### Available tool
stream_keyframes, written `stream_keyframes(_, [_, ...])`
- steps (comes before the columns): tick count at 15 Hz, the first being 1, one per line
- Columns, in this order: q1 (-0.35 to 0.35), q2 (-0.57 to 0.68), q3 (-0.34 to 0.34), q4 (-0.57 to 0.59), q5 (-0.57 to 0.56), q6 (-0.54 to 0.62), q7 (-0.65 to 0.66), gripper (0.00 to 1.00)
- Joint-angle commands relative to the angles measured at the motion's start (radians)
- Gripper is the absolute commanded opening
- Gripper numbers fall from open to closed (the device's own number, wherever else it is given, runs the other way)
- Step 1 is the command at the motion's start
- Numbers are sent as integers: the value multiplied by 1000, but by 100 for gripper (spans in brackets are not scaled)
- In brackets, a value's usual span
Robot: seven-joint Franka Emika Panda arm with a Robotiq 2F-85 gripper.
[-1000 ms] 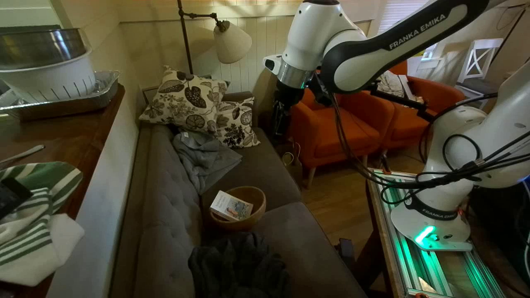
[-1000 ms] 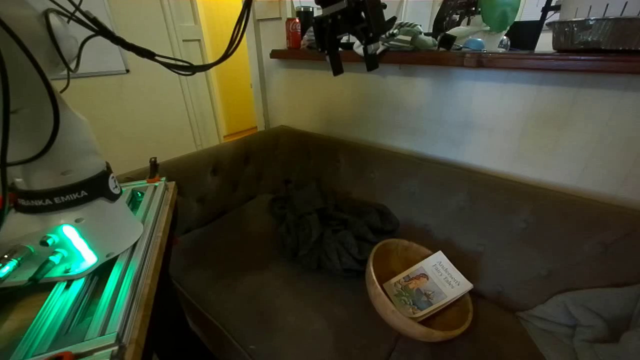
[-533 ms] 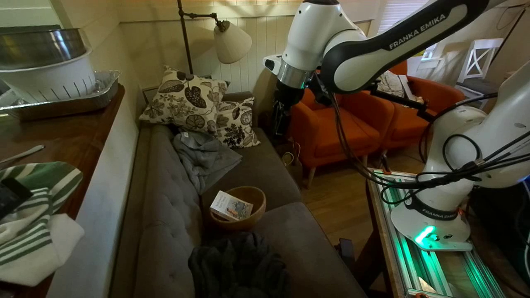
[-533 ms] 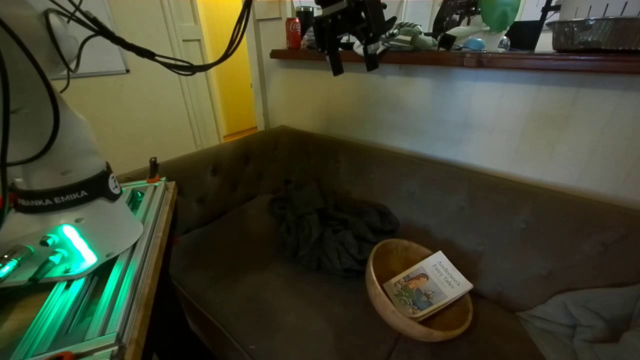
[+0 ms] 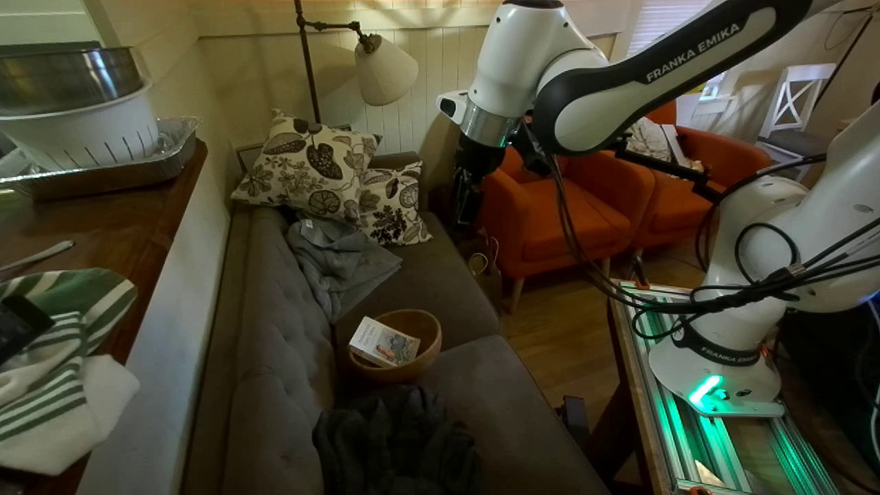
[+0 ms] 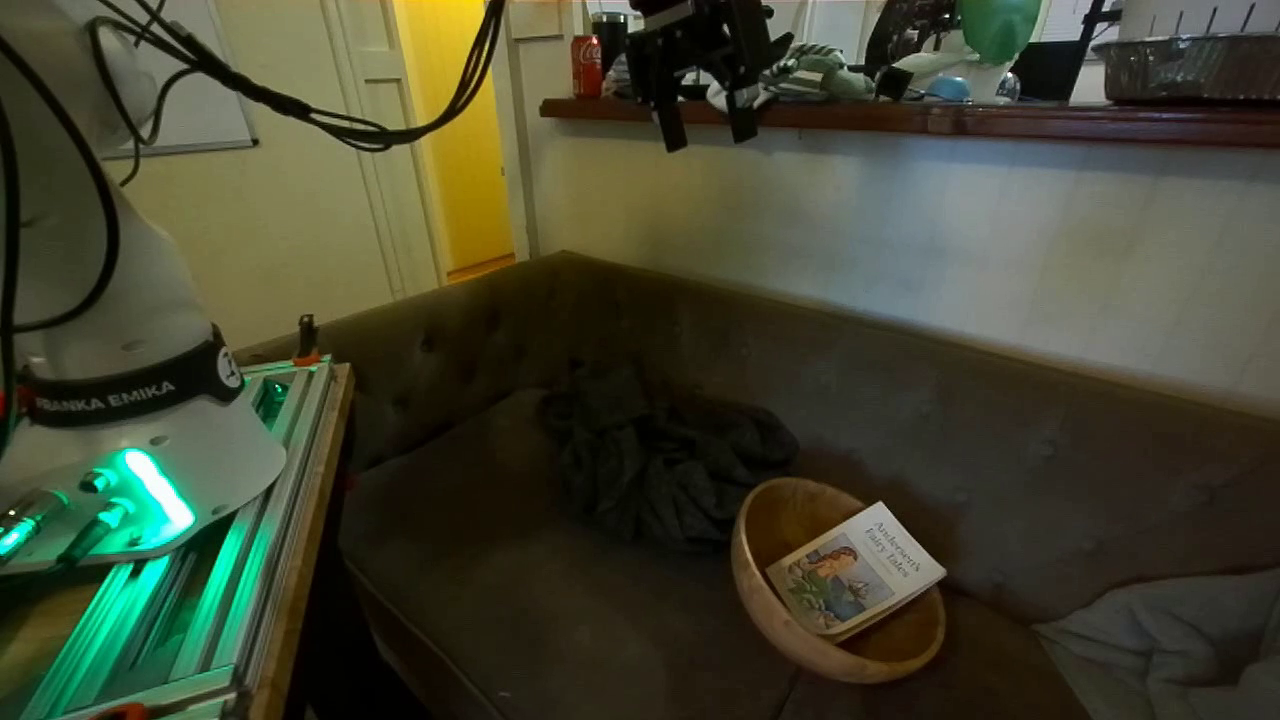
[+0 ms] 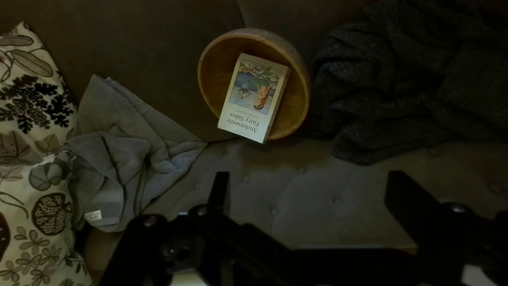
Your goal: Put the brown bowl on the blanket, then remove the book from the bowl
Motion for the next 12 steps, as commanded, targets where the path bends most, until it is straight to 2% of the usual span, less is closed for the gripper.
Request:
stream_keyframes(1, [1, 0, -1, 2, 0, -3, 0, 100])
stream_keyframes(6, [1, 0, -1, 2, 0, -3, 0, 100])
stream_keyframes(7, [-2, 10, -2, 1, -15, 32, -9, 100])
stream_keyframes(11, [18, 165, -26, 59, -54, 148, -221, 100])
stream_keyframes(12, [27, 221, -44, 79, -34, 193, -293, 100])
